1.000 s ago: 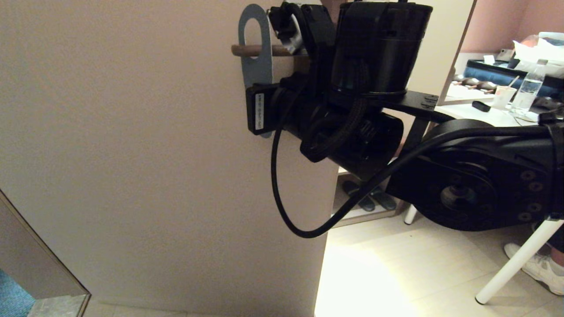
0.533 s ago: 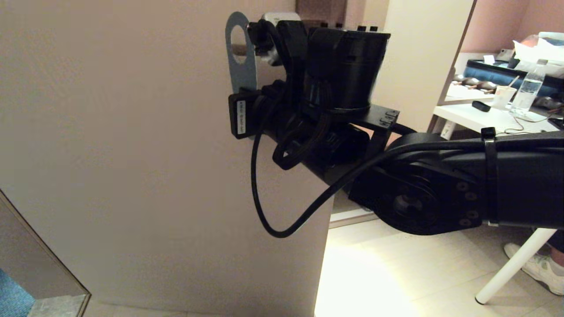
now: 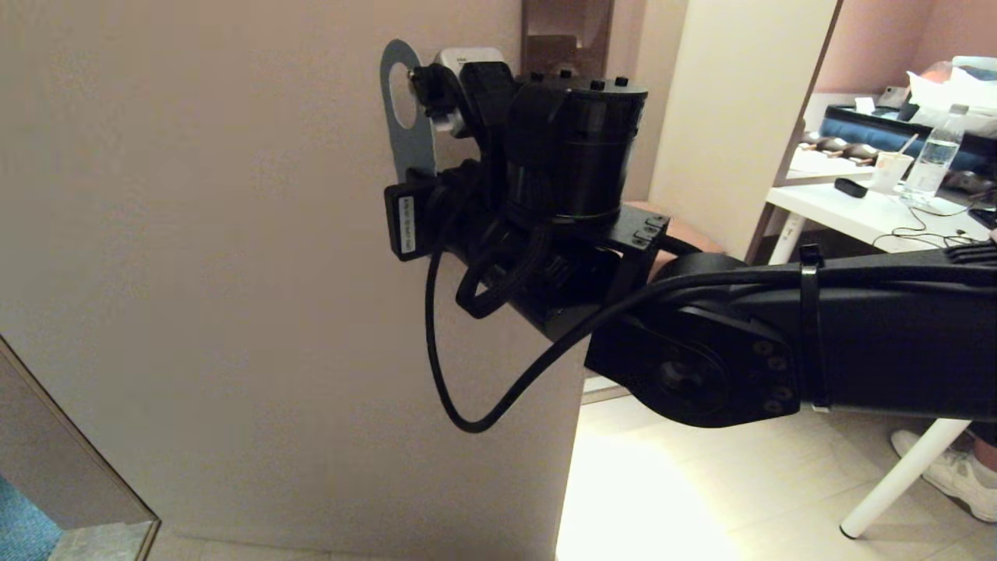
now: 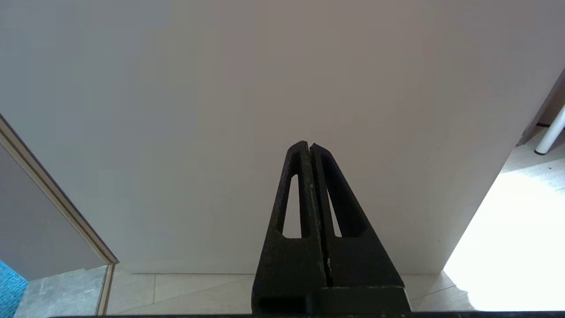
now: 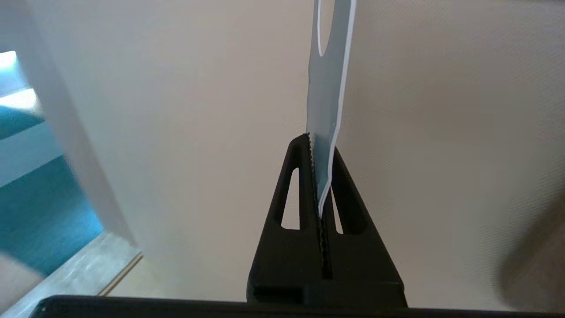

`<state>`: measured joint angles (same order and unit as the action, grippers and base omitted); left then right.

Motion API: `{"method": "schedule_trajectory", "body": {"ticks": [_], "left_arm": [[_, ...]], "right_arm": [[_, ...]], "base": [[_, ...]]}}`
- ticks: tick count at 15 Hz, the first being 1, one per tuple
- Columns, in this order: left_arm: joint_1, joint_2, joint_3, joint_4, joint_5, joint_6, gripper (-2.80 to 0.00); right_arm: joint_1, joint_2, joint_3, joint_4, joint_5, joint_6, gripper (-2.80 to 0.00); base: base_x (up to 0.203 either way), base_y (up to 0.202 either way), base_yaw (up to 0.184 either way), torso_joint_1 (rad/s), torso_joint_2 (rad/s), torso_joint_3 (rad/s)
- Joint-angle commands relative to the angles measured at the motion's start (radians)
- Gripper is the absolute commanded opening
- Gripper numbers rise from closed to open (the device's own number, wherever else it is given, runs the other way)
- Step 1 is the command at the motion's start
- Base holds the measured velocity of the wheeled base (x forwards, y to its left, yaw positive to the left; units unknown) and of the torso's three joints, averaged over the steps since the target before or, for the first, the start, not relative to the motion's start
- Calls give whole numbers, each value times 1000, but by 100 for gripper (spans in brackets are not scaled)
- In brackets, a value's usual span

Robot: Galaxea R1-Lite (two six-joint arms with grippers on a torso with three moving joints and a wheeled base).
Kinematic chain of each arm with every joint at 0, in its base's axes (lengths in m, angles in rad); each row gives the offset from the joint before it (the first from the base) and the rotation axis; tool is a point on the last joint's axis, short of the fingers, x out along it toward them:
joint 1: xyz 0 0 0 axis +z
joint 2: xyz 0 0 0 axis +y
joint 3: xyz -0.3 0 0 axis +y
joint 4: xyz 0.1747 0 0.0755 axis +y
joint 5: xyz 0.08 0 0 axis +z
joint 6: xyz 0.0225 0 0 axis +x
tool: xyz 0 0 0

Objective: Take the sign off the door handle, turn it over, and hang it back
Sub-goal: Hand it to the other hand

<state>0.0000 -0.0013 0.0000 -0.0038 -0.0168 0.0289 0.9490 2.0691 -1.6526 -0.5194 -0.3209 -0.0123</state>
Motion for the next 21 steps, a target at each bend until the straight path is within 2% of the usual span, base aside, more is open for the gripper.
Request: {"method": "schedule_trajectory", "body": {"ticks": [1,6,10,13,18,21], "left_arm": [[0,1,0,-1,0,0,-280],[0,1,0,-1,0,0,-280],[0,1,0,-1,0,0,-280],[0,1,0,-1,0,0,-280],[0,1,0,-1,0,0,-280],[0,1,0,-1,0,0,-280]], "right_arm": [[19,-1,5,-2,1,-2,-280],[54,-25,6,0,20,-34,-280],[47,-121,67,42,187,-39,-280],[22,-203,136,80,326,-88,-280],[18,-328,296,93,365,-106,-280],[18,-393,342,161,364,-107,-280]], "base": [[0,0,0,0,0,0],[0,0,0,0,0,0],[0,0,0,0,0,0],[0,0,0,0,0,0],[0,0,0,0,0,0],[0,0,0,0,0,0]]}}
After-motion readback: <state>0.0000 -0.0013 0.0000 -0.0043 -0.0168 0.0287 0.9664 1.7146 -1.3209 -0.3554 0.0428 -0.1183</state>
